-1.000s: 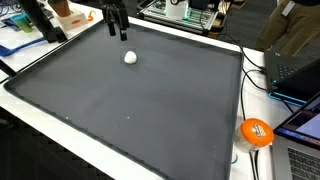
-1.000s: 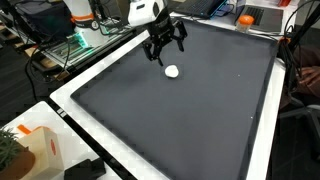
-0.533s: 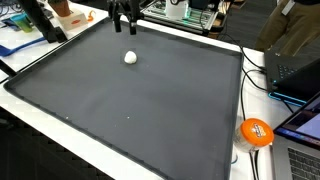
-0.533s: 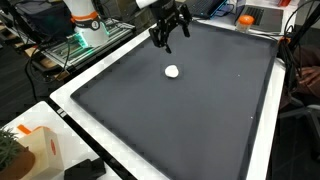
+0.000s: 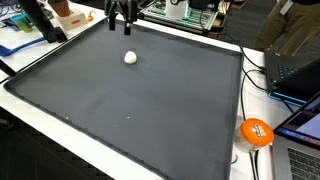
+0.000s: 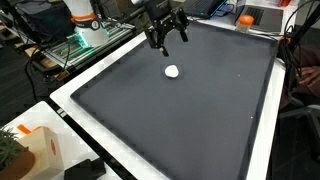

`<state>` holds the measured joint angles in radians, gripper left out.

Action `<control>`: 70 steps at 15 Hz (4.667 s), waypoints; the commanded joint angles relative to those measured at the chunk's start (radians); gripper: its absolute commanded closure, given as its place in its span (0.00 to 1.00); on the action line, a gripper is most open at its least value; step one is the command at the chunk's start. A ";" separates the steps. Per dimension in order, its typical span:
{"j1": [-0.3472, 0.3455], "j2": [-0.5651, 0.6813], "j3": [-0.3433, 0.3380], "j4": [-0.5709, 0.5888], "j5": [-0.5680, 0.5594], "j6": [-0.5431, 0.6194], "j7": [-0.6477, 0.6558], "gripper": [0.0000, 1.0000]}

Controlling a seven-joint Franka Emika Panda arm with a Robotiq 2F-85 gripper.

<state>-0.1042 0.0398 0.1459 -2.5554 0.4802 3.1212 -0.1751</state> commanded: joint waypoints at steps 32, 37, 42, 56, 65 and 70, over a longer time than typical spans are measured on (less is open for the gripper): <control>0.194 0.277 -0.091 -0.106 -0.143 0.626 0.220 0.00; 0.196 0.320 -0.093 -0.089 -0.161 0.669 0.243 0.00; 0.183 0.372 -0.086 -0.072 -0.213 0.769 0.287 0.00; 0.147 0.397 -0.050 -0.078 -0.369 0.869 0.390 0.00; 0.146 0.395 -0.073 -0.074 -0.348 0.829 0.359 0.00; 0.161 0.398 -0.102 -0.070 -0.288 0.812 0.322 0.00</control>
<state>0.0497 0.4494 0.0568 -2.6172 0.1616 3.9687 0.1689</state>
